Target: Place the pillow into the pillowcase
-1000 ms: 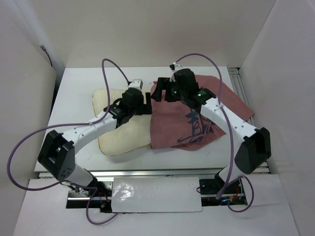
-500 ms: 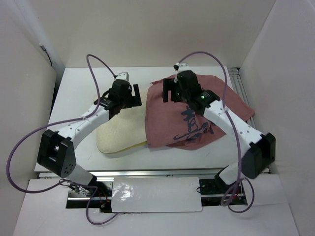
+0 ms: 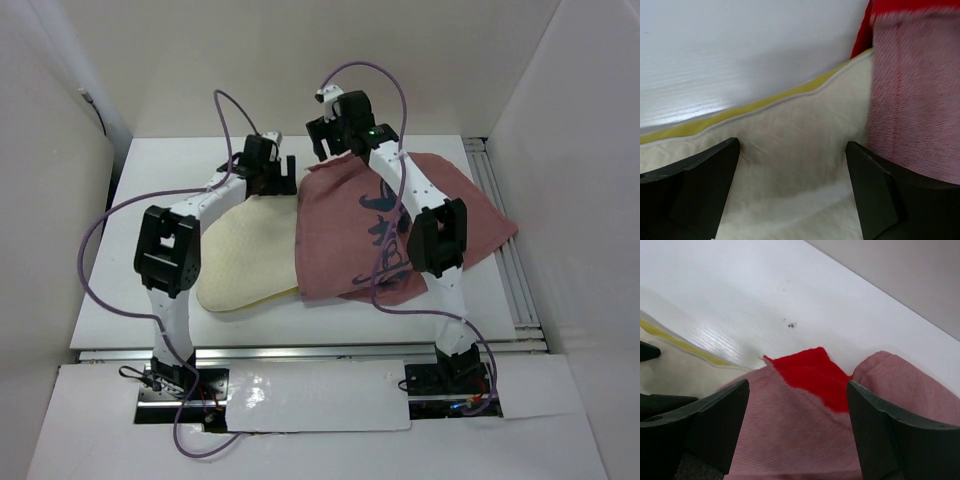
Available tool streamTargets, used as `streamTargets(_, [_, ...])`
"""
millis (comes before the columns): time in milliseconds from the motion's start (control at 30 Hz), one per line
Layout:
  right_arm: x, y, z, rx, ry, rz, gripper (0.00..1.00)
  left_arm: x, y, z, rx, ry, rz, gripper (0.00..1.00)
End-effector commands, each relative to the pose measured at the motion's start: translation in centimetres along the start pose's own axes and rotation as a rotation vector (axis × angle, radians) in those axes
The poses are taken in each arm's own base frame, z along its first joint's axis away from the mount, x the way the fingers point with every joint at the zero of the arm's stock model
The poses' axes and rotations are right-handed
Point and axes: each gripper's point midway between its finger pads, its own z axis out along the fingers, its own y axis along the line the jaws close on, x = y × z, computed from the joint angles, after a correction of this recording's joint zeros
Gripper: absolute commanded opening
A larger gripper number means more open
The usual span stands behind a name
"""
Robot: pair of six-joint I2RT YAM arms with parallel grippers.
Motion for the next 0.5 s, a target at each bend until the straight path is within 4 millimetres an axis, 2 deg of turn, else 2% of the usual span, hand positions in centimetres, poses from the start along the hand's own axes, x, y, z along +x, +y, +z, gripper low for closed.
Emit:
streamTargets(0, [-0.7, 0.6, 0.1, -0.175, -0.029, -0.107, 0.85, 3.1, -0.8, 2.0, 0.109, 0.085, 0.195, 1.0])
streamTargets(33, [0.3, 0.2, 0.7, -0.19, -0.019, -0.113, 0.85, 3.6, -0.5, 2.4, 0.108, 0.093, 0.218, 1.0])
streamTargets(67, [0.5, 0.4, 1.0, -0.205, -0.026, -0.122, 0.85, 4.3, -0.9, 2.8, 0.128, 0.103, 0.246, 1.0])
streamTargets(100, [1.2, -0.3, 1.6, -0.204, -0.023, -0.096, 0.85, 4.6, -1.2, 2.8, 0.156, 0.104, 0.28, 1.0])
streamTargets(133, [0.6, -0.9, 1.7, -0.215, -0.06, -0.071, 0.85, 6.0, -1.0, 3.2, 0.168, 0.135, 0.291, 0.96])
streamTargets(167, [1.3, -0.9, 2.2, -0.235, -0.049, -0.022, 0.85, 5.8, -1.2, 3.3, 0.204, 0.122, 0.284, 0.88])
streamTargets(200, [2.5, -0.8, 3.3, -0.267, -0.034, -0.002, 0.83, 6.2, -0.8, 3.6, 0.215, 0.134, 0.283, 0.75])
streamTargets(233, [2.7, 0.4, 3.5, -0.339, -0.035, 0.003, 0.83, 6.0, -1.2, 3.6, 0.237, 0.127, 0.283, 0.34])
streamTargets(267, [2.6, 0.1, 3.6, -0.353, -0.044, 0.019, 0.82, 6.4, -0.7, 4.0, 0.236, 0.141, 0.263, 0.03])
streamTargets(300, [4.0, 0.4, 4.6, -0.376, -0.021, 0.03, 0.82, 6.5, -0.7, 4.4, 0.234, 0.145, 0.252, 0.0])
streamTargets(367, [3.9, 0.7, 4.9, -0.393, -0.028, 0.029, 0.82, 6.4, -0.8, 4.6, 0.237, 0.132, 0.254, 0.0])
streamTargets(400, [4.4, 0.6, 5.2, -0.395, -0.023, 0.018, 0.8, 5.1, -1.0, 3.6, 0.233, 0.087, 0.26, 0.0])
streamTargets(433, [4.6, 0.8, 5.5, -0.408, -0.025, 0.008, 0.78, 5.7, -0.6, 3.3, 0.223, 0.083, 0.261, 0.0])
streamTargets(467, [4.6, 0.8, 5.5, -0.408, -0.027, -0.001, 0.78, 4.3, -0.9, 2.9, 0.224, 0.014, 0.27, 0.0])
